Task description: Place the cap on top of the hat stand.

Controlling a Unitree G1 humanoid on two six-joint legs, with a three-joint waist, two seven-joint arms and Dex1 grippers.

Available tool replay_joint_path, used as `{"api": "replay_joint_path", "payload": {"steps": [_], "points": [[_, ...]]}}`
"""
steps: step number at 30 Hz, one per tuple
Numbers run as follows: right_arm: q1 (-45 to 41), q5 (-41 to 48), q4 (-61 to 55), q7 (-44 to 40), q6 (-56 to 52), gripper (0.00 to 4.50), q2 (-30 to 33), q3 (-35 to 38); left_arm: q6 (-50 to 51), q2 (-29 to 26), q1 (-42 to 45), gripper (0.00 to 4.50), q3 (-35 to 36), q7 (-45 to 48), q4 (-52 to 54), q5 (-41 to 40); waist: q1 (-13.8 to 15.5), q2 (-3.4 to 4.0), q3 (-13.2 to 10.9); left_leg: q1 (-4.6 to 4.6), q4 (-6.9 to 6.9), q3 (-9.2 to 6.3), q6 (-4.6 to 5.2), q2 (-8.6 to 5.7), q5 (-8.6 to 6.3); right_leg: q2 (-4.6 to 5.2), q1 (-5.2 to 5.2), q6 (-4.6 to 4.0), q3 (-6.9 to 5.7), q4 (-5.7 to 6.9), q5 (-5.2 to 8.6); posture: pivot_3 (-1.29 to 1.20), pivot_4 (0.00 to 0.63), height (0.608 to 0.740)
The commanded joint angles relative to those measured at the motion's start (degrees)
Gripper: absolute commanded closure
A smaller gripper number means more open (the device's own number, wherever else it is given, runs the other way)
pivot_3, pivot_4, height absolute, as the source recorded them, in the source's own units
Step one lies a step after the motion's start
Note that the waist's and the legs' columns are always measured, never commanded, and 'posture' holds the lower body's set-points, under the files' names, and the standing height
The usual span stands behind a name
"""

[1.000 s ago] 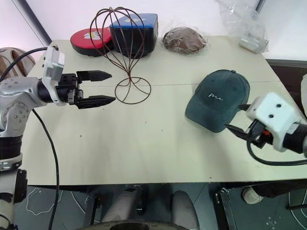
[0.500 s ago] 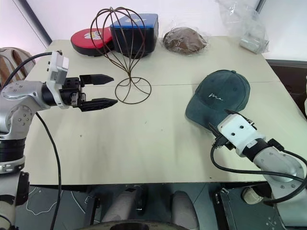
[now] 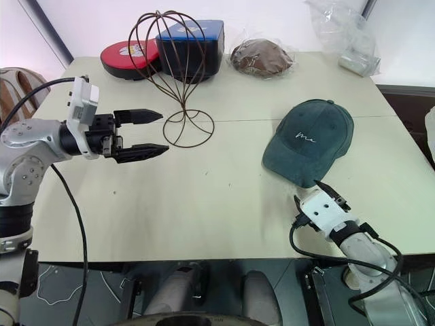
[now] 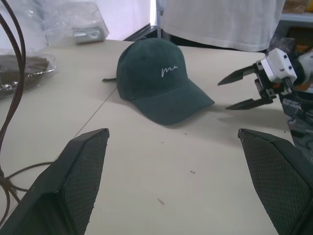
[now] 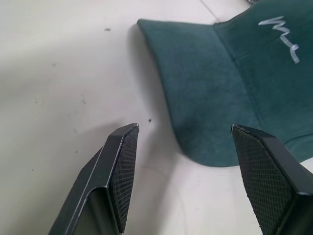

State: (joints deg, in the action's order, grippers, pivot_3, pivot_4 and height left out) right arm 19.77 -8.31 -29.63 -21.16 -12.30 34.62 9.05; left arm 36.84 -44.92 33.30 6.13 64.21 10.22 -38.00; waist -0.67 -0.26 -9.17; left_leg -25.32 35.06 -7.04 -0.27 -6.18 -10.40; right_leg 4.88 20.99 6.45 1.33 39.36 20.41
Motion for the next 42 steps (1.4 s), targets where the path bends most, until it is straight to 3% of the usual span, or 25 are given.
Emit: {"api": "replay_joint_path", "payload": {"steps": [1, 28, 42], "points": [[-1.0, -2.2, 1.2, 2.0, 2.8, 1.43, -1.6, -1.2, 0.1, -1.1, -0.2, 0.06, 2.4, -0.5, 2.4, -1.3, 0.0, -0.01, 0.0, 0.0, -0.01, 0.0, -0.01, 0.0, 0.0, -0.01, 0.0, 0.0, 0.0, 0.0, 0.0, 0.0, 0.15, 0.74], [-9.3, -18.8, 13.6, 14.6, 2.9, 1.43, -5.9, -5.4, 1.9, -3.2, -3.5, 0.06, 4.3, -4.0, 7.2, -3.1, 0.1, 0.0, 0.0, 0.05, -0.01, -0.02, -0.11, 0.0, 0.06, -0.06, 0.19, 0.0, 0.03, 0.05, 0.0, 0.0, 0.15, 0.74], [-9.5, -25.2, 13.4, 17.5, 0.8, 1.43, -7.2, -7.3, 2.0, -3.2, -3.3, 0.06, 4.4, -5.2, 7.7, -3.3, 0.1, -0.01, 0.0, 0.06, -0.01, -0.02, -0.16, 0.0, 0.09, -0.08, 0.18, 0.0, 0.04, 0.06, 0.0, 0.0, 0.15, 0.74]]}}
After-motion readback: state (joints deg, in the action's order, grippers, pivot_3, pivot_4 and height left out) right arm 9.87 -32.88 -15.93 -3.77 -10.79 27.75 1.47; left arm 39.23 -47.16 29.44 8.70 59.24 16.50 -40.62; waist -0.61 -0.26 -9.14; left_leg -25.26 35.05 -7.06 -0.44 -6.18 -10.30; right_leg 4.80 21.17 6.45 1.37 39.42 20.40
